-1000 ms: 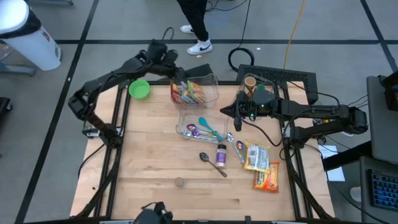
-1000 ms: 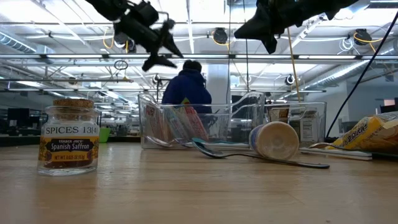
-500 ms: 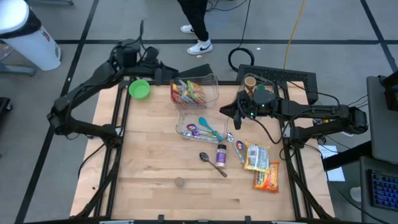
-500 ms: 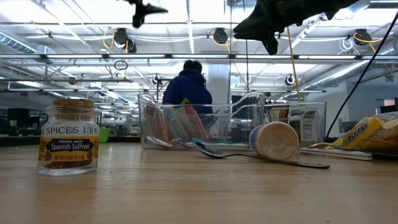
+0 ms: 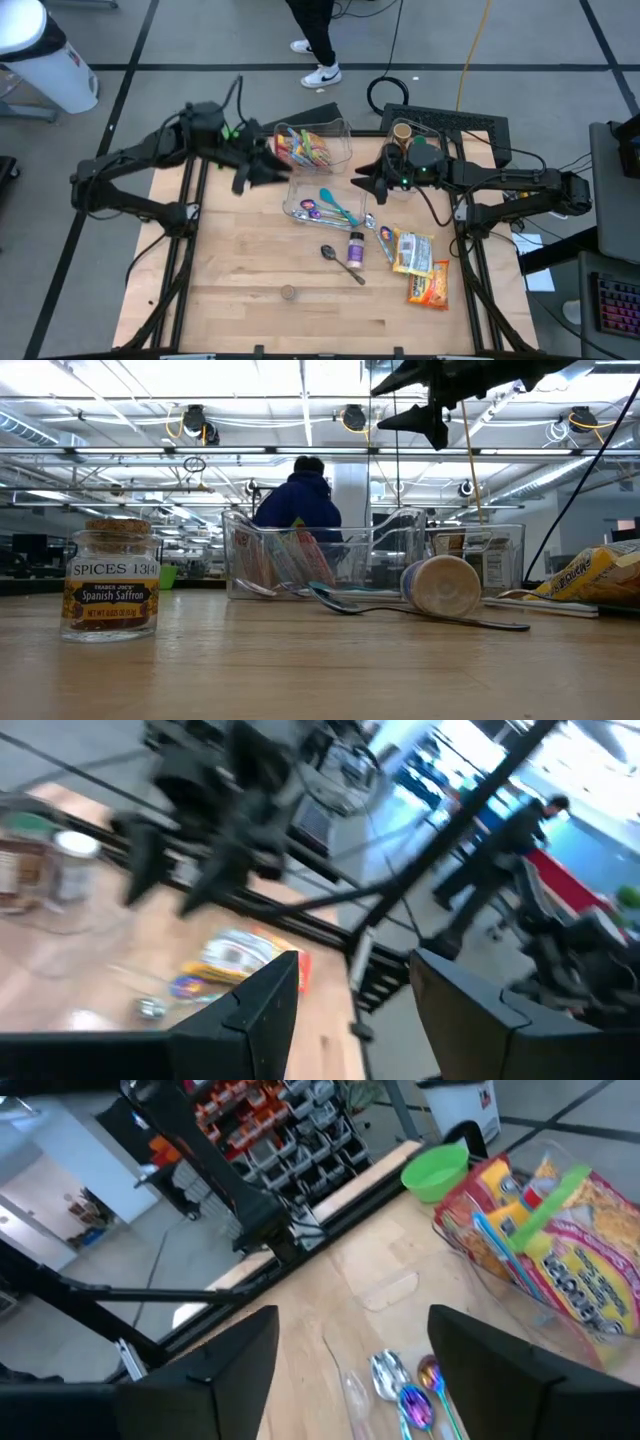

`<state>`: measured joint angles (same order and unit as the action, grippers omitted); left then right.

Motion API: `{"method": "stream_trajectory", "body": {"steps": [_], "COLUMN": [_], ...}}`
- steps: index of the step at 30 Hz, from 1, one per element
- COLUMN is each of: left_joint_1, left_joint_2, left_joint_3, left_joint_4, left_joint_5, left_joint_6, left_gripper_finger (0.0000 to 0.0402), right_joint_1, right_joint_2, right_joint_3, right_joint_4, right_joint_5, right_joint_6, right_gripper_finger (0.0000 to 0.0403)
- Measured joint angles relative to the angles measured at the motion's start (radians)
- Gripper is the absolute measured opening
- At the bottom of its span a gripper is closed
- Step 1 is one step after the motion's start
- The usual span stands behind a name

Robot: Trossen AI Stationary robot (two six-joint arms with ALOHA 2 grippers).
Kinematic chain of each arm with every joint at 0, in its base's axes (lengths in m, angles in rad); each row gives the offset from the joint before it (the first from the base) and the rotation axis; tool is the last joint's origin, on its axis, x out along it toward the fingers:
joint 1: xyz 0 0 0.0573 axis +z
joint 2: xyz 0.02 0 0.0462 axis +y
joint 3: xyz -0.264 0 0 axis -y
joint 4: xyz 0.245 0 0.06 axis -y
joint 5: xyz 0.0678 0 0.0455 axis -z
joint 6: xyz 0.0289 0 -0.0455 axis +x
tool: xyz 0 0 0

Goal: Pick & Place Food Item
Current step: Put the brown seasoning bottle into the top right transparent bin

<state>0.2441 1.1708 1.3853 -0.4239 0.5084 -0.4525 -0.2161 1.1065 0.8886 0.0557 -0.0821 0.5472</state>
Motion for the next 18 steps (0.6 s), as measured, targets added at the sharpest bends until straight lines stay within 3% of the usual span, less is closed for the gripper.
{"method": "stream_trajectory", "body": {"steps": [10,18], "left_joint_1": [-0.321,-0.426], "left_joint_2": [0.034,0.095], "left_joint_3": [0.000,0.000], "left_joint_4": [0.010,0.062], "left_joint_5": [-0.265,-0.326], "left_joint_6": [-0.053,-0.081], "left_gripper_finger": [0.0200,0.0200], "right_joint_1": [0.002,0.002], "right_joint_2": [0.004,0.005], "right_joint_3": [0.000,0.000], "right_joint_4": [0.065,0.089], "right_joint_5": [0.001,0.002], "right_joint_6": [0.017,0.017], "right_gripper_finger": [0.0255,0.0256]}}
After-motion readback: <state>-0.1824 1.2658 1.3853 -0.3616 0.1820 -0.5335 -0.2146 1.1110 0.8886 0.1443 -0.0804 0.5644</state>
